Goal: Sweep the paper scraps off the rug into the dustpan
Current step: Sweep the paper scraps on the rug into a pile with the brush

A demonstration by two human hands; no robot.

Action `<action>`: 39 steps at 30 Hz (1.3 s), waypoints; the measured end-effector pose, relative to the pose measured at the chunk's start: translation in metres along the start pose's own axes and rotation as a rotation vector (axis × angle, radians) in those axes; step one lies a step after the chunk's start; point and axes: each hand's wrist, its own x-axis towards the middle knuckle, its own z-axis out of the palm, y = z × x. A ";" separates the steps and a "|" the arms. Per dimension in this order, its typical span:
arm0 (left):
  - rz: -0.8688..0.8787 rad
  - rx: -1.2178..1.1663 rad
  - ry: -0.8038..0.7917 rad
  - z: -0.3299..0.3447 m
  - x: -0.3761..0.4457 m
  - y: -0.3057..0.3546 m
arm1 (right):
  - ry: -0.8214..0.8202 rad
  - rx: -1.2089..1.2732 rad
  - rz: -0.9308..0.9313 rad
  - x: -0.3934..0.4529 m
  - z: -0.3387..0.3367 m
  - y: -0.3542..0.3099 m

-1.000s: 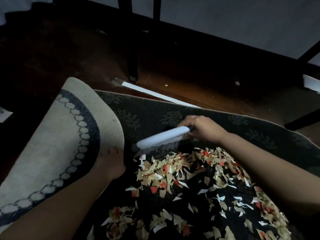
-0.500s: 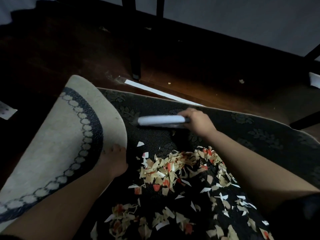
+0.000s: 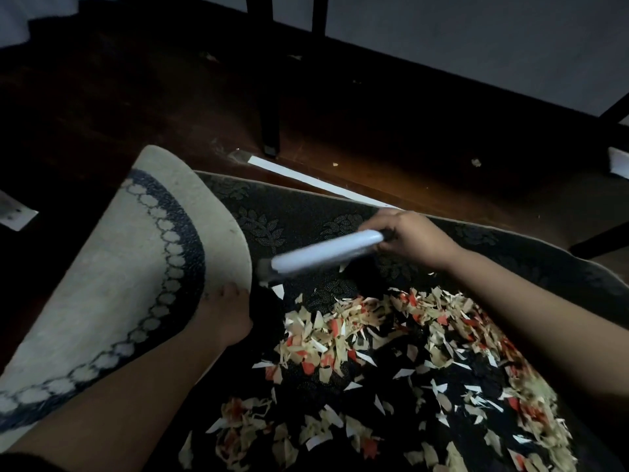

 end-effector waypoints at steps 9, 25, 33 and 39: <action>0.005 0.037 -0.010 0.000 0.000 0.000 | -0.047 -0.049 0.052 0.002 0.039 -0.006; 0.033 0.102 -0.007 0.006 0.006 -0.001 | 0.126 -0.075 0.052 0.002 0.020 -0.001; 0.041 0.122 -0.010 0.005 0.005 0.000 | -0.103 -0.082 -0.015 -0.036 0.026 0.006; 0.046 0.157 0.008 0.004 0.000 0.007 | -0.016 -0.006 -0.023 -0.053 -0.001 0.006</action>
